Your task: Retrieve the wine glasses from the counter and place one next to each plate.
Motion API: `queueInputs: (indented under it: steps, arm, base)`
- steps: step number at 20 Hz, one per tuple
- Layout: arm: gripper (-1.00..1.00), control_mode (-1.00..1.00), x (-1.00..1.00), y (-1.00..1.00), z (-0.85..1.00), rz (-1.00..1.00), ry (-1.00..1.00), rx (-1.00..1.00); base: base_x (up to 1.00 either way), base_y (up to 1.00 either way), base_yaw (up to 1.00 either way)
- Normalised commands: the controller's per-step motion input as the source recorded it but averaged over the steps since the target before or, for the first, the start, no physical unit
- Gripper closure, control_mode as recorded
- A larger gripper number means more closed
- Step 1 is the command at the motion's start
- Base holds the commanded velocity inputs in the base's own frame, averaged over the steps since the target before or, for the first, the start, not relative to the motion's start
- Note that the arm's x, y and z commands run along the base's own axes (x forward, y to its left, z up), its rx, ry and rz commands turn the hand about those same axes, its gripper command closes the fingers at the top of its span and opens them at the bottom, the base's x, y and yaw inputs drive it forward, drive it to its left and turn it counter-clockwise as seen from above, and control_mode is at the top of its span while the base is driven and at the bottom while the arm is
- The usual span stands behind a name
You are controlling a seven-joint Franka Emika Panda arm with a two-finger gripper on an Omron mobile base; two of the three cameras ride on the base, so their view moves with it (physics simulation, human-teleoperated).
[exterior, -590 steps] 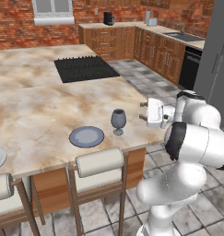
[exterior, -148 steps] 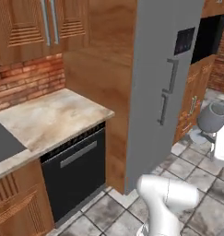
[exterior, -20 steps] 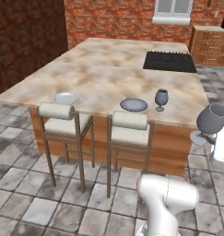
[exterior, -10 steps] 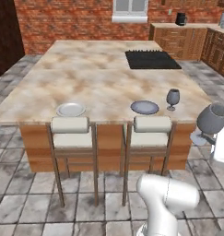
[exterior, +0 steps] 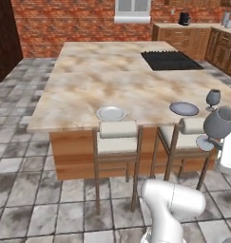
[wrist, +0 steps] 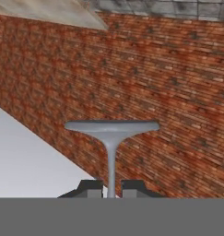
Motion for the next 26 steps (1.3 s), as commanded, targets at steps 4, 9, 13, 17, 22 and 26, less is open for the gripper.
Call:
queueInputs:
  steps: [4,9,13,17,22,26]
  arm:
    - [1.0,1.0,0.0,0.0,0.0,0.0,0.0,0.0]
    - [1.0,1.0,0.0,0.0,0.0,0.0,0.0,0.0]
    - [1.0,1.0,0.0,0.0,0.0,0.0,0.0,0.0]
    - [1.0,1.0,0.0,0.0,0.0,0.0,0.0,0.0]
    - [1.0,1.0,0.0,0.0,0.0,0.0,0.0,0.0]
    - [1.0,1.0,0.0,0.0,0.0,0.0,0.0,0.0]
  base:
    - [0.48,0.47,-0.07]
    - [0.53,-0.04,-0.09]
    - [0.82,0.0,-0.15]
    - [0.96,0.23,-0.16]
    - [1.0,0.0,-0.1]
    - [0.99,0.0,-0.14]
